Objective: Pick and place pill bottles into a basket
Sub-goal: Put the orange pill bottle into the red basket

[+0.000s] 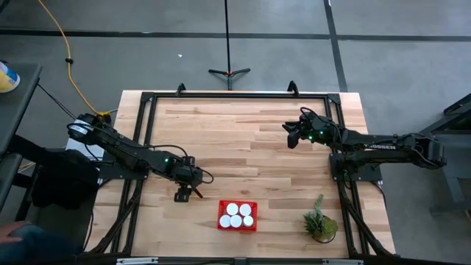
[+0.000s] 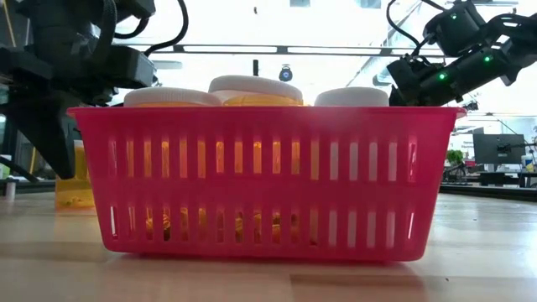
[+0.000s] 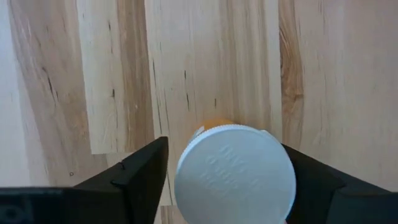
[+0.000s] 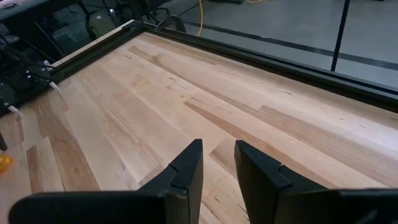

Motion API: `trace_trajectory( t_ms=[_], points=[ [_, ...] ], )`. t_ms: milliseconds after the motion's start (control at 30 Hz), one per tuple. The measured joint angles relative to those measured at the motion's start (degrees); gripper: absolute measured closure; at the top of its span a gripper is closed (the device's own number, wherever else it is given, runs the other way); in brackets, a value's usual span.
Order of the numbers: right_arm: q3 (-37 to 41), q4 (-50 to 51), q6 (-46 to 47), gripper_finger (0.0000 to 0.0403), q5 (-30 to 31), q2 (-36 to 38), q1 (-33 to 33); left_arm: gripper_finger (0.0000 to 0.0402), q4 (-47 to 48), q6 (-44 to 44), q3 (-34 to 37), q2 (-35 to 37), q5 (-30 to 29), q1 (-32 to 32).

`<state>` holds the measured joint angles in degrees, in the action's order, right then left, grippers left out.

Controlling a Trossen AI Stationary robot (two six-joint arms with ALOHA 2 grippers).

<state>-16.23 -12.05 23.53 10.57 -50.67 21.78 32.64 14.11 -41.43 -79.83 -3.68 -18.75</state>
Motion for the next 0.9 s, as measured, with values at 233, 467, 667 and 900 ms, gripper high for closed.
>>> trace_trajectory(
  t_ms=[233, 467, 667, 900],
  points=[
    [0.0, 0.0, 0.0, 0.0318, 0.0, 0.0, 0.0, 0.0136, 0.0, -0.6, 0.0, 0.0, 0.1, 0.0],
    [0.0, 0.0, 0.0, 0.0318, 0.0, 0.0, 0.0, 0.0155, 0.0, -0.6, 0.0, 0.0, 0.2, 0.0],
    [0.0, 0.0, 0.0, 0.0318, 0.0, 0.0, 0.0, 0.0162, 0.3, -0.6, -0.3, 0.0, 0.2, 0.0],
    [0.0, 0.0, 0.0, 0.0318, 0.0, 0.0, 0.0, 0.0163, 0.5, -0.6, -3.3, 0.0, 0.2, 0.0]
  ],
)
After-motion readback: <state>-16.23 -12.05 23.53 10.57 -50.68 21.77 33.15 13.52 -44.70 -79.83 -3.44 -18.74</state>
